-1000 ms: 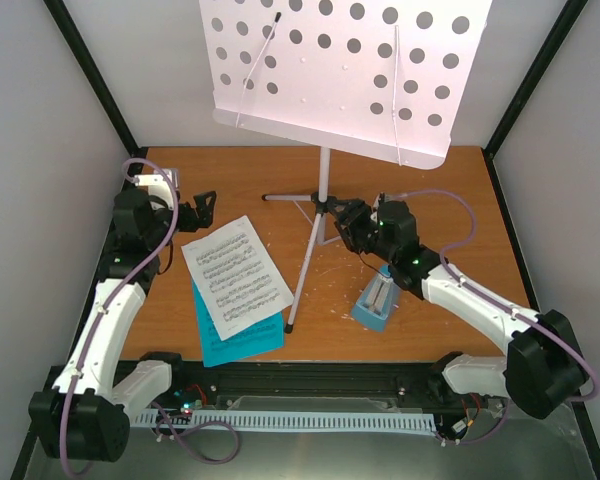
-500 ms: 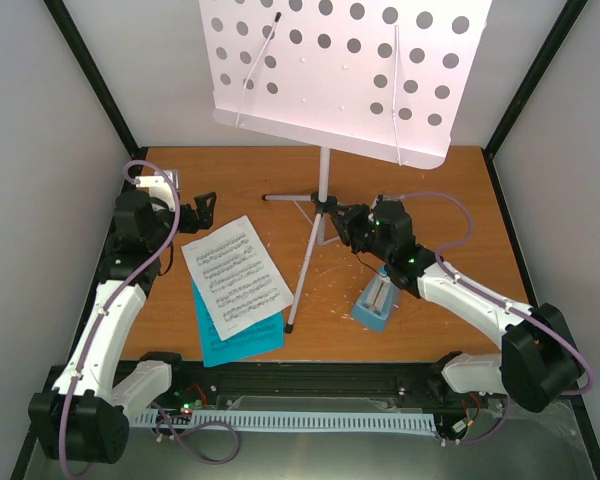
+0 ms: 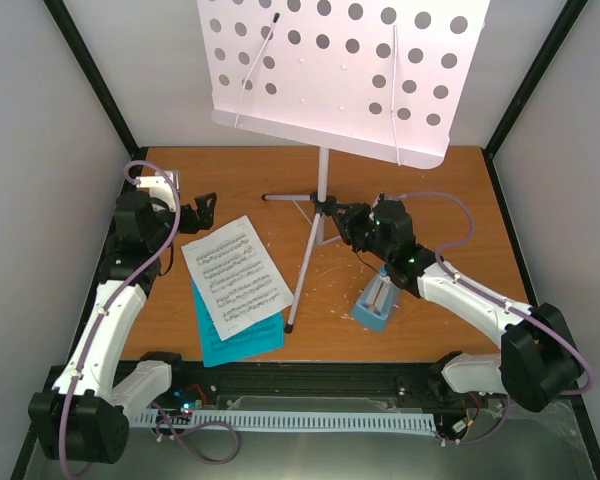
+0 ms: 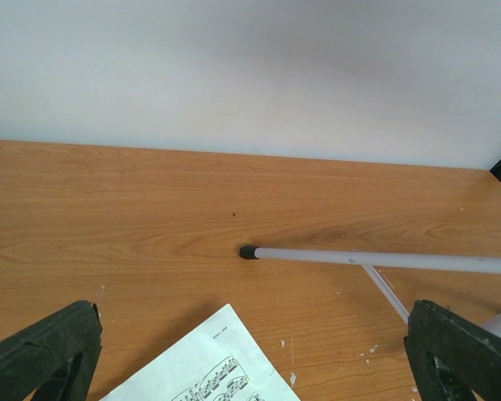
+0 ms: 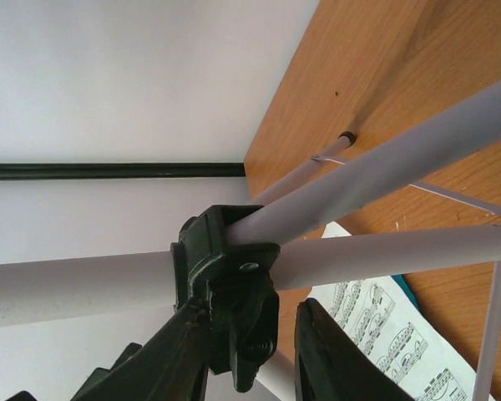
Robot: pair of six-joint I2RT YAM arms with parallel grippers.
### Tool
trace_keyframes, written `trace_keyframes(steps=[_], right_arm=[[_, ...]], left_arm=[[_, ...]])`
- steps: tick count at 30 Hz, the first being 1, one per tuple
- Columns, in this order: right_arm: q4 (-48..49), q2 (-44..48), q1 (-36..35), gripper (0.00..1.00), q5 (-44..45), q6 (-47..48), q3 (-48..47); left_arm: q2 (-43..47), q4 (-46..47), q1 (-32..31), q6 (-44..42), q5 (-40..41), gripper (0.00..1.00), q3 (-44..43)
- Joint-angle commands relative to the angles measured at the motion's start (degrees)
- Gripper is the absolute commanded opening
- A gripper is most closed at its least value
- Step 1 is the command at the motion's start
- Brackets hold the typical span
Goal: Pack up the instrument practice props
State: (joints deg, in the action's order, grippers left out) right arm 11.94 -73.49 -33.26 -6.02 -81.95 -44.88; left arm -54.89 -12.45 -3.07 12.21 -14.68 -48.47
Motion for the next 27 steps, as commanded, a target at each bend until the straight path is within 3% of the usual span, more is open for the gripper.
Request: trace_keyframes(steps=[1, 8, 14, 19, 27], right_arm=[[1.16, -0.44, -0.10, 0.27, 1.09, 1.09, -0.18], [3.92, -0.71, -0.20, 0.13, -0.27, 3.27, 0.47], [5.10, 0.17, -1.34, 0.07, 1.63, 13.53, 1.55], [7.43, 1.04, -3.13, 0.04, 5.21, 30.28, 4.06], [7.69, 0.72, -5.35, 0.04, 6.14, 66.97, 5.60]], left_arm=[[0.35, 1.46, -0.44, -1.49, 0.30, 0.99, -0.22], [0.14, 1.41, -0.44, -1.57, 0.35, 1.00, -0.15], [0.08, 1.45, -0.44, -1.66, 0.35, 0.99, -0.15], [-0.17, 1.46, -0.42, -1.66, 0.38, 0.99, -0.18], [-0.16, 1.55, -0.45, -1.66, 0.18, 0.99, -0.01]])
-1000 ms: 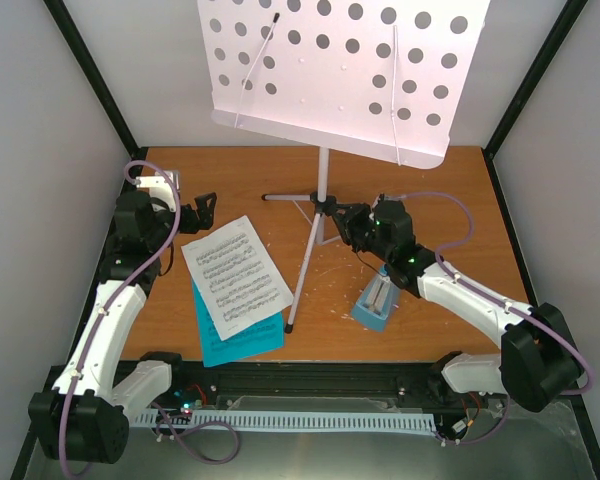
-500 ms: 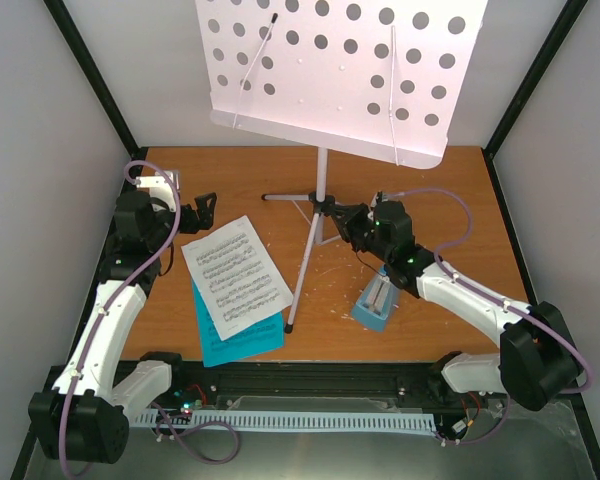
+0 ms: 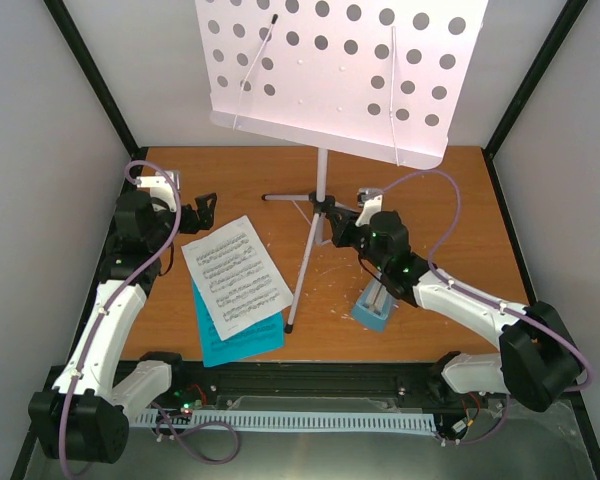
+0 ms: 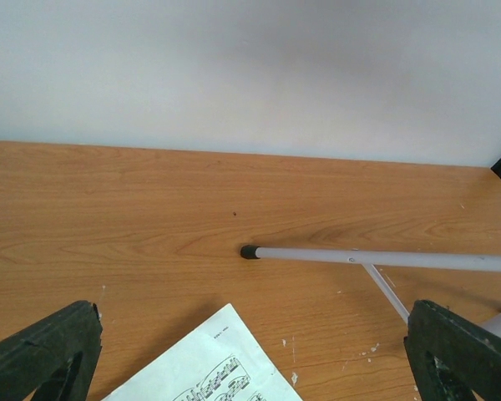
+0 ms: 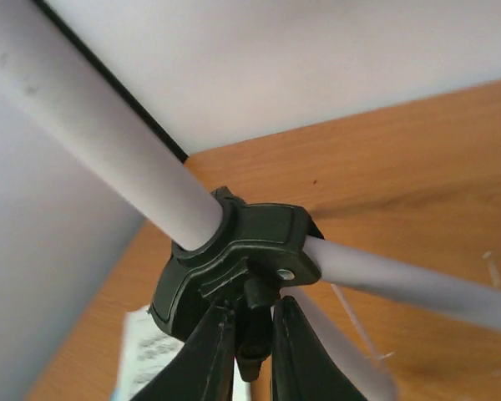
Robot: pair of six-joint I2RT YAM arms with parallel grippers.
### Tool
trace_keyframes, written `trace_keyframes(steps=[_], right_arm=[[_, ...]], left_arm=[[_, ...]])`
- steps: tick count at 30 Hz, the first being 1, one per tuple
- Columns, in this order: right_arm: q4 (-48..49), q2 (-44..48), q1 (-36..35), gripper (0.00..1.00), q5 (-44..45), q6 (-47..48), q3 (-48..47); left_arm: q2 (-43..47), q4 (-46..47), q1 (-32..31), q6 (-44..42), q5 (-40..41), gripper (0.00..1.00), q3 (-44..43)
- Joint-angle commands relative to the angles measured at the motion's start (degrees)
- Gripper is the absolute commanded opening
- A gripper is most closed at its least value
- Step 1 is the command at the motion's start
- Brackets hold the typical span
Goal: Pack up the instrument practice props
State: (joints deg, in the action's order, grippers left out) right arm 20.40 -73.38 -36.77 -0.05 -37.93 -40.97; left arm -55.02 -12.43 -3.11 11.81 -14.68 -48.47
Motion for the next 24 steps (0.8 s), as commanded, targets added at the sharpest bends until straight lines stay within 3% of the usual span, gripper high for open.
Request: trace_keyframes(steps=[1, 9, 14, 15, 21, 24], right_arm=[[-0.67, 0.58, -2.15, 0.04, 0.20, 27.40, 1.86], [-3.06, 0.13, -3.39, 0.03, 2.41, 58.87, 0.62], [-5.23, 0.46, -3.83, 0.08, 5.11, 69.81, -1.43], [-5.70, 0.77, -3.83, 0.12, 5.15, 70.25, -1.88], [-4.25, 6.77, -3.83, 0.56, 0.82, 64.38, -0.82], [-3.28, 11.02, -3.62, 0.67, 0.04, 59.24, 1.46]], left_arm=[[-0.02, 1.48, -0.40, -1.27, 0.12, 0.99, -0.06], [0.09, 1.62, -0.40, -1.45, 0.09, 1.00, 0.13], [-0.04, 1.55, -0.40, -1.66, 0.06, 0.99, 0.21], [-0.14, 1.60, -0.36, -1.70, 0.01, 0.99, 0.25], [-0.80, 1.55, -0.40, -0.18, 0.55, 0.99, -0.02], [-1.95, 1.48, -0.44, 0.16, 0.38, 0.99, -0.45]])
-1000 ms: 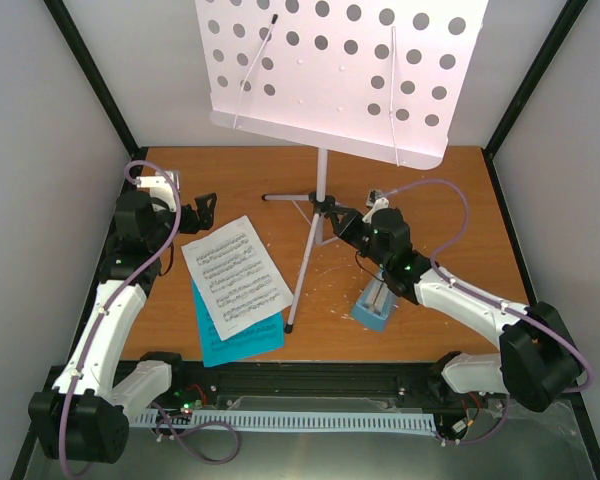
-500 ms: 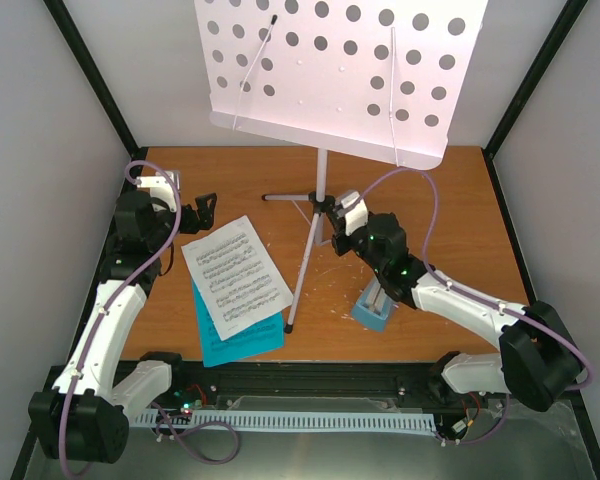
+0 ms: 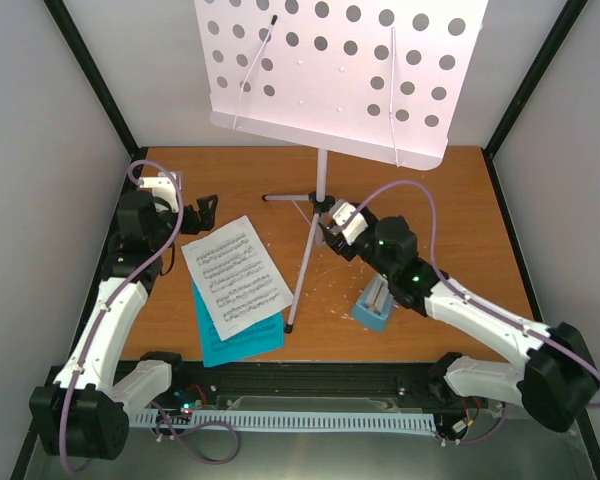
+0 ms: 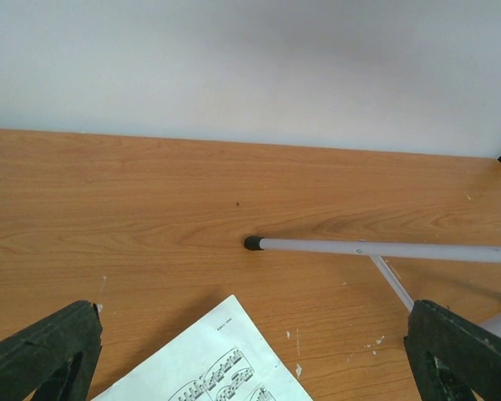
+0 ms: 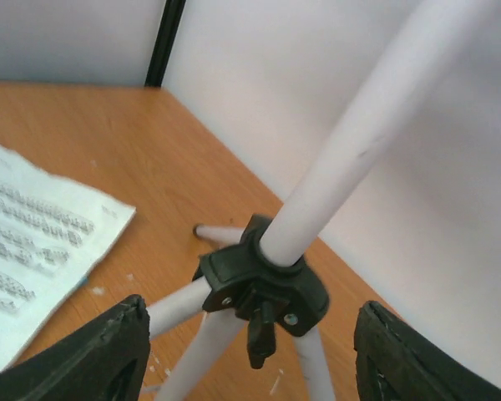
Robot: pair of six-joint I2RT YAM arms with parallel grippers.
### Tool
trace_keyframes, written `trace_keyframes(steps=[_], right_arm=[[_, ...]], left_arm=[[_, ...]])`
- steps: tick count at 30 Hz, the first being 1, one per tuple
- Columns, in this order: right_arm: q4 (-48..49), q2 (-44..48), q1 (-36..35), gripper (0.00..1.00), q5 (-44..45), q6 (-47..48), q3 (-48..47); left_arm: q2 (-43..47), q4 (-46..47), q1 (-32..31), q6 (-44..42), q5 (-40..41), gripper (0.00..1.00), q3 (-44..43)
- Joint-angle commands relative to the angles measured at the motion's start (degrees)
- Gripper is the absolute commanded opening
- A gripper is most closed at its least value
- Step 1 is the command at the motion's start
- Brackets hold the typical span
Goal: Pack up the instrument practice props
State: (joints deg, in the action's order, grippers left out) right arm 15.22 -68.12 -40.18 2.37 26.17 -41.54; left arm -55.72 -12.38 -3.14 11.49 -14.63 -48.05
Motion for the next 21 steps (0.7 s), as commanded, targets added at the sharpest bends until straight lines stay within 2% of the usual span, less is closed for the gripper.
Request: trace_keyframes(steps=[1, 3, 5, 10, 15, 18, 21], right_arm=[[2.29, 7.24, 0.10, 0.69, -2.23, -6.49, 3.26], [2.91, 10.48, 2.04, 0.73, -3.12, -10.48, 5.86], [3.78, 13.63, 6.19, 0.75, -7.54, -16.81, 8.45], [8.45, 17.59, 21.83, 0.86, -22.67, -32.55, 11.78], [17.42, 9.29, 31.98, 0.87, -37.14, -45.84, 8.21], [22.47, 1.35, 32.54, 0.86, -44.01, -50.57, 2.36], [30.01, -5.75, 32.01, 0.80, -51.22, -55.32, -3.90]], left_arm=[[-1.58, 1.46, -0.38, 0.55, 0.26, 1.00, -0.91], [-2.23, 1.61, -0.38, 0.28, -1.65, 0.99, -1.02], [-2.40, 2.31, -0.38, -0.15, -4.73, 0.99, -0.57], [-4.10, 5.71, -1.52, 2.57, -14.67, 0.95, 0.16], [-7.78, 9.85, -9.64, 8.43, -20.72, 0.92, -0.35], [-10.21, 16.74, -12.97, 12.62, -26.86, 0.90, 1.59], [-13.07, 18.38, -17.18, 11.97, -28.04, 0.89, 1.59]])
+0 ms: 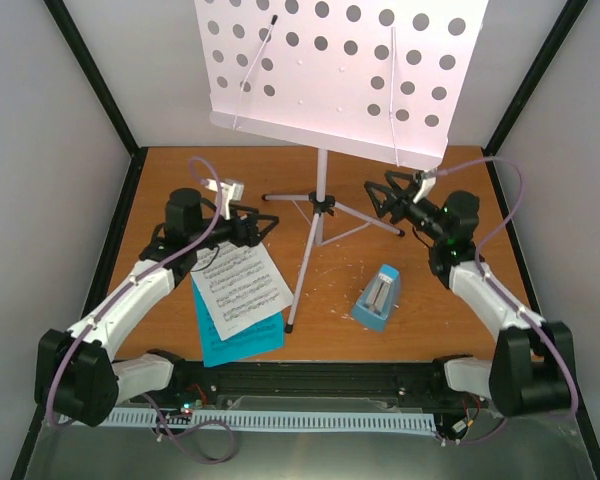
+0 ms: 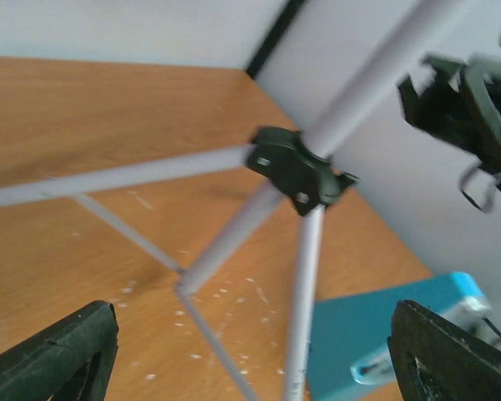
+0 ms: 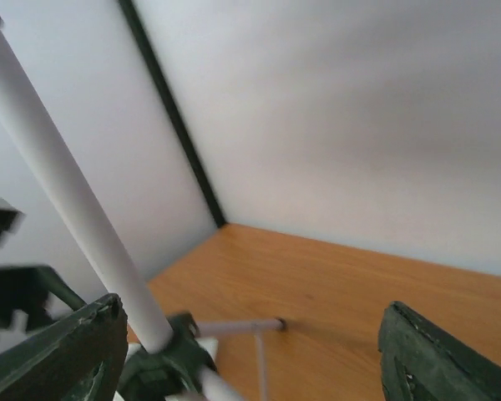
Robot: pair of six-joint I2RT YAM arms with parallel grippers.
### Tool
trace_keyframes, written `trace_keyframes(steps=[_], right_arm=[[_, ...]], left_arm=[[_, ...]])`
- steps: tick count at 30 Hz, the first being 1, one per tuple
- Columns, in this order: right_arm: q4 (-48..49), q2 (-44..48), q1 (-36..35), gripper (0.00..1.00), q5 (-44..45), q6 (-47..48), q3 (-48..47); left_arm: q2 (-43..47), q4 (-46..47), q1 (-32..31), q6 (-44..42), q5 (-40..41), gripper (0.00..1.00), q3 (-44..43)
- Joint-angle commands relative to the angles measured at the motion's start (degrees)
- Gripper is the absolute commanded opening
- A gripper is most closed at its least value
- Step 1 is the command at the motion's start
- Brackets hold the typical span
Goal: Pack up the instrument practice props
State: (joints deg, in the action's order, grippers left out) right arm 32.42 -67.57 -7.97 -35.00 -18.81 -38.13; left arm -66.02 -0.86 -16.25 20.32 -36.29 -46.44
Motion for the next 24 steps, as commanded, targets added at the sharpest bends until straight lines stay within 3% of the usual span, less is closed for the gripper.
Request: trace_keyframes(steps=[1, 5, 14, 24], right_arm=[[13.40, -8.24, -0.84, 0.79, -15.55, -10.52, -9.44], [7.29, -13.30, -4.62, 0.77, -19.03, -5.78, -18.01], [4.49, -18.77, -9.74, 0.72, -23.56, -3.64, -27.80], [-4.47, -23.38, -11.33, 0.54, -25.48, 1.00, -37.22]], left_arm=[[-3.85, 6.77, -5.50, 2.73, -6.76, 0.88, -0.37], [-7.83, 8.37, -9.44, 2.01, -8.55, 0.84, -1.00], [-15.44, 9.26, -11.99, -0.74, -8.68, 0.74, -2.67], [-19.05, 14.36, -13.72, 0.42, -9.25, 0.62, -2.59]])
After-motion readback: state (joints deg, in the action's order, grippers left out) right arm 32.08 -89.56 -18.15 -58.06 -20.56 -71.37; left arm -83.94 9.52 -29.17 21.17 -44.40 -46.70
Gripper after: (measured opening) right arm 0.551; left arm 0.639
